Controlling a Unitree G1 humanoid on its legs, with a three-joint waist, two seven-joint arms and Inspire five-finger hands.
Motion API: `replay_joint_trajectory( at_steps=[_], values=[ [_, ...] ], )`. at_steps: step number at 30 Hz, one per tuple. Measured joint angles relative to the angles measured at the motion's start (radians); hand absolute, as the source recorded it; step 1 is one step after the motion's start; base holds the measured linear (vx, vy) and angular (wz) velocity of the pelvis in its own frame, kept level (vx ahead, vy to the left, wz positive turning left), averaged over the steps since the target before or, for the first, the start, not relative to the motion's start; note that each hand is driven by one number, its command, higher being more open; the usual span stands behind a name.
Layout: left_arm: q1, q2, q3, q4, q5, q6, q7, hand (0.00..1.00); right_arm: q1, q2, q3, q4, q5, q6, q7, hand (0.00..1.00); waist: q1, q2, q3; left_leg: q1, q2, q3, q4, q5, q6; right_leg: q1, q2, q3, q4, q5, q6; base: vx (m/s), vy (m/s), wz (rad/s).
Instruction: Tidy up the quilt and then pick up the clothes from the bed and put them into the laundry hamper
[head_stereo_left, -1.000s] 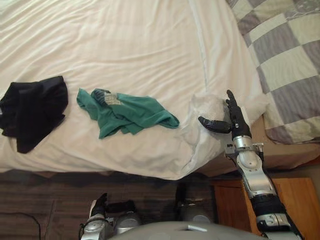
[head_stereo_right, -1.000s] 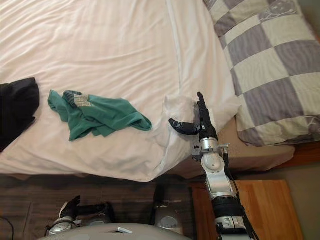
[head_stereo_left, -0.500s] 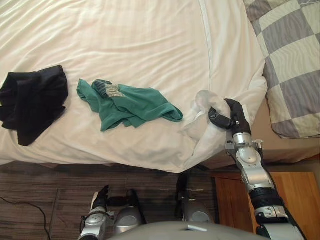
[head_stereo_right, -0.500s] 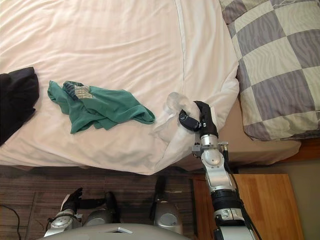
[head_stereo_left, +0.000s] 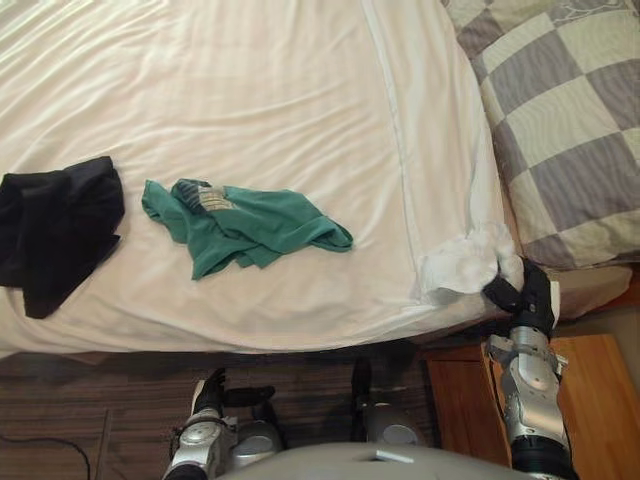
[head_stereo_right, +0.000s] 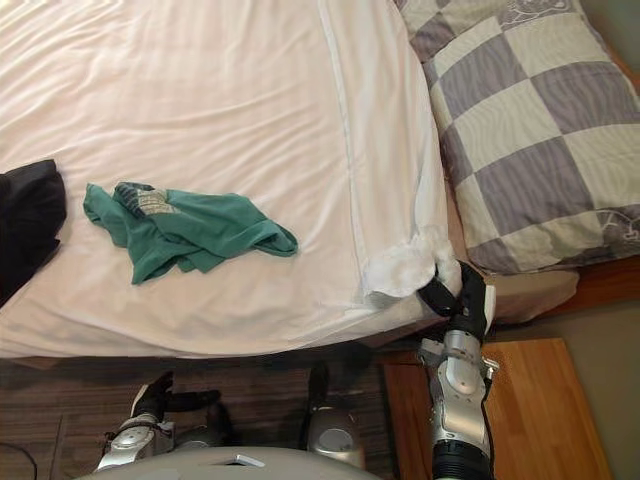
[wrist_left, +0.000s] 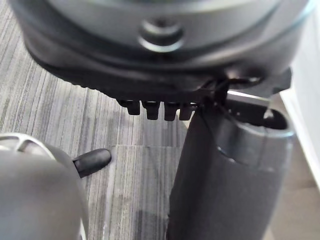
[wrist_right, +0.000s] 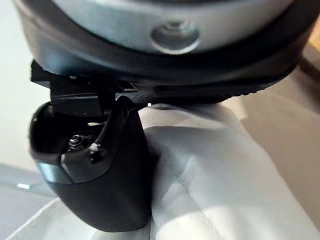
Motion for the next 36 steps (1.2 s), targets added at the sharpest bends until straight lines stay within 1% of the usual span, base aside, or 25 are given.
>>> replay_joint_trajectory(
  at_steps=[2,3,6,8,10,11,12,13,16,18,19,21,23,26,29,30,32,36],
  values=[
    [0.005,-0.005,0.008,0.001,0.0,0.004,-0.002,1.0,-0.002,0.005,-0.022,0.029,0.014,0.0,0.001,1.0,-0.001,-0.001,-0.007,0.011,0.001,0.015,0.0,-0.005,-0.002,0.004,0.001,0.015,-0.001,0.0,0.0,0.0,-0.003,-0.21],
    [0.006,-0.011,0.031,0.001,-0.001,0.015,-0.003,1.0,-0.002,0.015,-0.067,0.062,0.026,0.004,0.001,1.0,-0.005,-0.001,-0.023,0.016,0.002,0.024,0.0,-0.01,-0.004,0.003,0.003,0.021,-0.002,0.0,0.001,0.01,-0.005,-0.21],
    [0.008,-0.012,0.077,0.002,-0.003,0.018,-0.002,1.0,-0.015,0.018,-0.161,0.117,0.088,0.013,0.0,1.0,-0.004,-0.003,-0.027,0.044,0.004,0.049,0.004,-0.026,-0.006,0.016,0.014,0.047,-0.002,-0.001,0.001,0.0,-0.012,-0.26],
    [0.009,-0.011,0.112,0.009,-0.007,0.019,-0.002,1.0,-0.014,0.018,-0.248,0.154,0.118,0.026,-0.007,1.0,-0.009,-0.003,-0.046,0.044,0.006,0.059,0.016,-0.039,-0.008,0.018,0.015,0.054,-0.002,-0.003,0.004,-0.01,0.0,-0.2],
    [0.019,-0.009,0.154,0.01,-0.015,0.02,0.0,1.0,-0.01,0.018,-0.392,0.204,0.19,0.071,-0.056,1.0,-0.013,-0.004,-0.062,0.056,0.007,0.068,0.018,-0.049,-0.009,0.021,0.014,0.067,-0.002,-0.003,0.004,0.0,0.009,-0.19],
    [0.024,-0.009,0.162,0.01,-0.028,0.02,0.001,1.0,-0.006,0.018,-0.422,0.207,0.213,0.081,-0.07,1.0,-0.019,-0.004,-0.066,0.058,0.007,0.071,0.017,-0.051,-0.01,0.021,0.014,0.07,-0.002,-0.003,0.004,-0.01,0.006,-0.14],
    [0.036,-0.01,0.187,0.011,-0.042,0.021,0.001,1.0,0.0,0.017,-0.475,0.207,0.25,0.094,-0.102,1.0,-0.038,-0.003,-0.076,0.059,0.007,0.073,0.017,-0.054,-0.009,0.021,0.014,0.071,-0.002,-0.003,0.005,-0.02,-0.007,-0.1],
    [0.043,-0.009,0.206,0.013,-0.044,0.023,0.002,1.0,0.0,0.015,-0.532,0.202,0.273,0.098,-0.139,1.0,-0.048,-0.004,-0.085,0.062,0.007,0.077,0.016,-0.056,-0.01,0.021,0.014,0.073,-0.002,-0.004,0.005,-0.02,-0.012,-0.08],
    [0.055,-0.013,0.236,0.011,-0.044,0.023,0.003,1.0,0.027,0.008,-0.559,0.158,0.272,0.099,-0.186,1.0,-0.062,-0.007,-0.113,0.062,0.006,0.082,0.013,-0.066,-0.01,0.02,0.015,0.082,-0.005,-0.006,0.008,-0.05,-0.019,-0.07],
    [0.057,-0.025,0.238,0.011,-0.044,0.023,0.004,1.0,0.023,0.008,-0.563,0.097,0.272,0.099,-0.218,1.0,-0.057,-0.006,-0.134,0.062,0.0,0.085,0.01,-0.072,-0.009,0.022,0.013,0.091,-0.019,-0.005,0.011,-0.06,-0.023,-0.07],
    [0.06,-0.035,0.238,0.01,-0.044,0.023,0.004,1.0,0.017,0.008,-0.563,0.049,0.272,0.099,-0.242,0.0,-0.057,-0.002,-0.138,0.064,-0.003,0.084,0.005,-0.071,-0.007,0.022,0.014,0.091,-0.019,-0.005,0.012,-0.04,-0.026,-0.01],
    [0.07,-0.046,0.233,0.01,-0.044,0.023,0.004,1.0,-0.019,0.009,-0.563,-0.026,0.272,0.098,-0.269,0.0,-0.057,0.0,-0.14,0.068,-0.006,0.085,-0.002,-0.069,-0.006,0.022,0.016,0.091,-0.019,-0.004,0.013,-0.05,-0.034,0.0],
    [0.073,-0.046,0.22,0.011,-0.044,0.025,0.003,1.0,-0.034,0.009,-0.539,-0.071,0.273,0.094,-0.272,0.0,-0.056,-0.003,-0.138,0.069,-0.008,0.084,-0.002,-0.066,-0.005,0.022,0.016,0.092,-0.019,-0.004,0.013,-0.04,-0.031,0.0],
    [0.074,-0.044,0.203,0.021,-0.044,0.032,0.003,1.0,-0.033,0.009,-0.441,-0.148,0.274,0.084,-0.255,0.0,-0.059,-0.007,-0.136,0.069,-0.01,0.082,-0.002,-0.067,-0.005,0.022,0.015,0.093,-0.019,-0.004,0.013,-0.02,-0.015,0.0],
    [0.063,-0.037,0.166,0.019,-0.044,0.032,-0.003,1.0,-0.033,0.008,-0.302,-0.259,0.274,0.064,-0.19,0.0,-0.058,-0.014,-0.132,0.059,-0.011,0.065,0.001,-0.067,-0.003,0.022,0.006,0.082,-0.02,-0.004,0.013,-0.05,-0.014,0.1],
    [0.06,-0.037,0.155,0.019,-0.044,0.031,-0.003,1.0,-0.033,0.008,-0.281,-0.283,0.269,0.061,-0.179,0.0,-0.058,-0.014,-0.131,0.056,-0.011,0.059,0.001,-0.066,-0.002,0.022,0.004,0.075,-0.02,-0.004,0.013,-0.07,-0.022,0.29],
    [0.055,-0.039,0.133,0.017,-0.044,0.024,-0.008,1.0,-0.036,0.006,-0.219,-0.358,0.245,0.049,-0.147,0.0,-0.049,-0.018,-0.127,0.038,-0.011,0.027,0.005,-0.062,0.004,0.022,-0.001,0.049,-0.02,-0.004,0.013,-0.05,-0.034,0.38],
    [0.058,-0.039,0.133,0.017,-0.045,0.021,-0.008,1.0,-0.064,0.006,-0.184,-0.403,0.226,0.044,-0.129,0.0,-0.021,-0.027,-0.115,0.02,-0.014,-0.016,0.011,-0.058,0.01,0.03,-0.008,0.027,-0.02,-0.004,0.013,-0.04,-0.029,0.31]
  ],
)
